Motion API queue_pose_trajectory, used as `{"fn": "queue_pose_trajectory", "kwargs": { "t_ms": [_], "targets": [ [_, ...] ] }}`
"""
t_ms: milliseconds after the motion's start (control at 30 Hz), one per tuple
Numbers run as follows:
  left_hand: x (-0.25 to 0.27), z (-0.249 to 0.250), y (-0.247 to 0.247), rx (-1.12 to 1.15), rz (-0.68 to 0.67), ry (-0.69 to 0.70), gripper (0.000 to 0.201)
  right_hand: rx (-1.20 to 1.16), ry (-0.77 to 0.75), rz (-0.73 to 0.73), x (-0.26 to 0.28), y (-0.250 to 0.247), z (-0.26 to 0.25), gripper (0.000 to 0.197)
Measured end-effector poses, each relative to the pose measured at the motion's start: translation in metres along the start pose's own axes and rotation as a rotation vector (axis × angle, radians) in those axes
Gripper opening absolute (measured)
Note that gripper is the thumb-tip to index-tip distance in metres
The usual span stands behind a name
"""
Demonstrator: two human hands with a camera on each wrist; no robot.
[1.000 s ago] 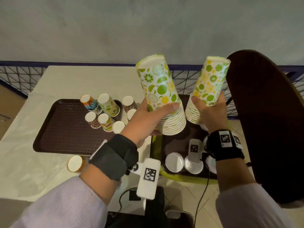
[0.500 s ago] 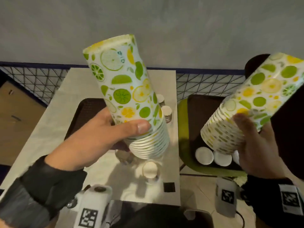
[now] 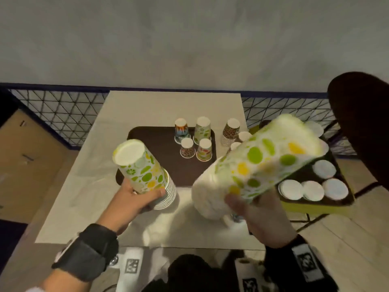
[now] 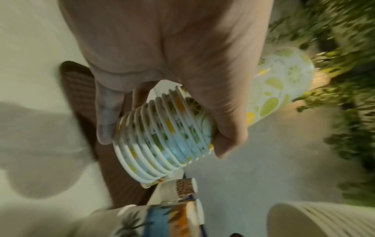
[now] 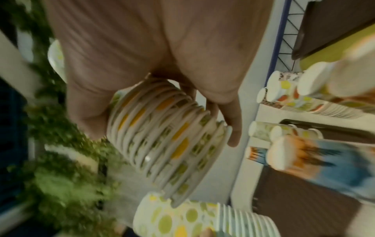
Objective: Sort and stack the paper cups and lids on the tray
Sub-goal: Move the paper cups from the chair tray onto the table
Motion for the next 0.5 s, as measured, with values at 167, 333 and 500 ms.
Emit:
{"fn": "queue_pose_trajectory", "kwargs": {
  "t_ms": [167, 333, 500],
  "targets": [
    [-0.031, -0.061, -0.005, -0.043, 0.018, -0.019, 0.102, 0.169, 0.167, -0.106, 0.01, 0.049, 0.059, 0.077],
    [-0.065, -0.097, -0.003, -0.069, -0.02, 0.019, 0.088, 0.317, 0.225, -0.216, 0.017, 0.08, 0.111, 0.084],
    [-0.101, -0.134, 0.001, -0.188, -0.01, 0.021, 0.088, 0.366, 0.268, -0.164, 0.015, 0.078, 0.17, 0.09]
  ]
}}
Point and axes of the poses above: each hand's wrist, its own x-axis away from the middle knuckle, its own y-axis out of the palm, z = x × y, the point moved 9 cm from there along -x, towards the middle knuckle
